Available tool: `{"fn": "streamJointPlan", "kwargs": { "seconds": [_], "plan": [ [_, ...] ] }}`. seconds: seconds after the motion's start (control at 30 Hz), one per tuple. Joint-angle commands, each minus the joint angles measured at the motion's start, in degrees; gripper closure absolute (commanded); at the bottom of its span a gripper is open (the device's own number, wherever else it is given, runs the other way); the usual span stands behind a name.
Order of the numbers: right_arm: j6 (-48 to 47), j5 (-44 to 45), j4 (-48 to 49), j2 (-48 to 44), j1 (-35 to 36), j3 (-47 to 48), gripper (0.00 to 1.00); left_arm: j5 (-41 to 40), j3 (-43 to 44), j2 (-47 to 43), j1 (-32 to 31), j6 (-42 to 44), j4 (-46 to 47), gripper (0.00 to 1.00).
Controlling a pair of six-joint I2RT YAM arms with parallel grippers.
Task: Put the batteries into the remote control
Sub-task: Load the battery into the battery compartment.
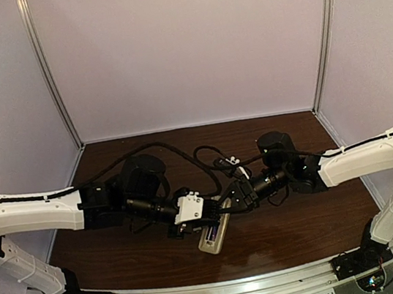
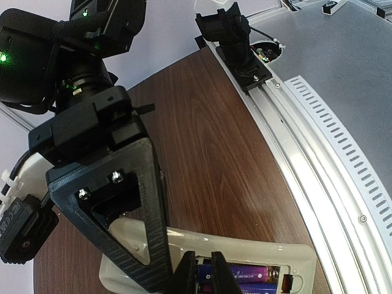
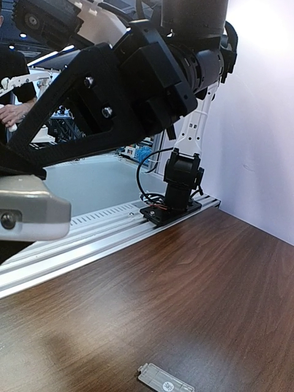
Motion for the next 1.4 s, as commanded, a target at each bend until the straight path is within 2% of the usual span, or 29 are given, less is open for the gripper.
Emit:
{"fn": "streamJointPlan", "kwargs": {
  "seconds": [0.0, 1.03, 1.37],
  "plan": [
    [-0.88, -0.65, 0.72, -1.51, 0.45, 2.28, 1.0, -0.48, 0.79, 0.87, -0.23, 0.3, -1.19, 0.9],
    [-2.77, -0.31, 1.44, -5.96, 0.23, 3.53, 1.0, 4.27, -1.67, 3.05, -1.06, -1.17, -2.59, 0.92],
    [-2.67, -0.49, 2.27, -7.35, -0.32, 3.79, 1.0, 3.46, -1.76, 4.12, -1.06, -1.88, -4.53, 0.92]
  ]
}}
